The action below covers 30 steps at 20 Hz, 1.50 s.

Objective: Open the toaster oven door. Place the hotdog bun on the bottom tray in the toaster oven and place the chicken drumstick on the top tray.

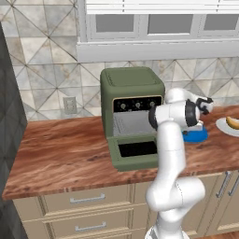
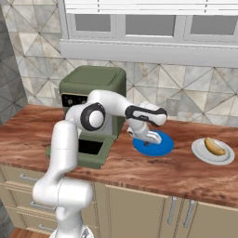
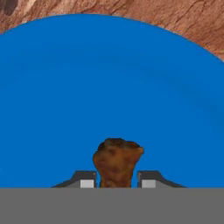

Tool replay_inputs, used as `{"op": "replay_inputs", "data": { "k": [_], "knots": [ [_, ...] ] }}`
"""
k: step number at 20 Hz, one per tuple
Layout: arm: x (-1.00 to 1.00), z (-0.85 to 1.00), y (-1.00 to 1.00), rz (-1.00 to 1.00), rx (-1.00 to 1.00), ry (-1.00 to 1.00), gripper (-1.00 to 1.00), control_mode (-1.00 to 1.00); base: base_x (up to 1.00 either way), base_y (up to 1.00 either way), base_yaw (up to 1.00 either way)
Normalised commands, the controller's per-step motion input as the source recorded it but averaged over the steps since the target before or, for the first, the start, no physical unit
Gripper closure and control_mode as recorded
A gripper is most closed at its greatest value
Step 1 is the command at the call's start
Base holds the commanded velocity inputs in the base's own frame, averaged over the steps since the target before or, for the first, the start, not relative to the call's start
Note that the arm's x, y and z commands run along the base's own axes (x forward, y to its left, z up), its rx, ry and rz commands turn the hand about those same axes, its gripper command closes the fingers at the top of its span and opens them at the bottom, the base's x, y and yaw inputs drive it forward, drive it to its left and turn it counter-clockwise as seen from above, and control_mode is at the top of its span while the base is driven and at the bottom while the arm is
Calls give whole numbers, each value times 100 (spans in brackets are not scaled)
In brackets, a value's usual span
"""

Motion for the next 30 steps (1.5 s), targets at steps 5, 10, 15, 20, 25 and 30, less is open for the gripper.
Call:
{"op": "replay_inputs", "data": {
  "k": [5, 10, 15, 20, 25, 30],
  "knots": [
    [-13, 73, -27, 3, 22, 11, 100, -100, 0, 0, 0],
    [-51, 100, 1, 3, 9, 1, 100, -100, 0, 0, 0],
    [-98, 100, 63, 13, 0, 0, 100, -100, 0, 0, 0],
    [-69, 100, 100, 25, -6, 0, 100, -100, 0, 0, 0],
    [-36, 100, 100, 22, -6, 3, 100, -100, 0, 0, 0],
    [-13, 100, 100, 18, -12, 16, 100, -100, 0, 0, 0]
  ]
}}
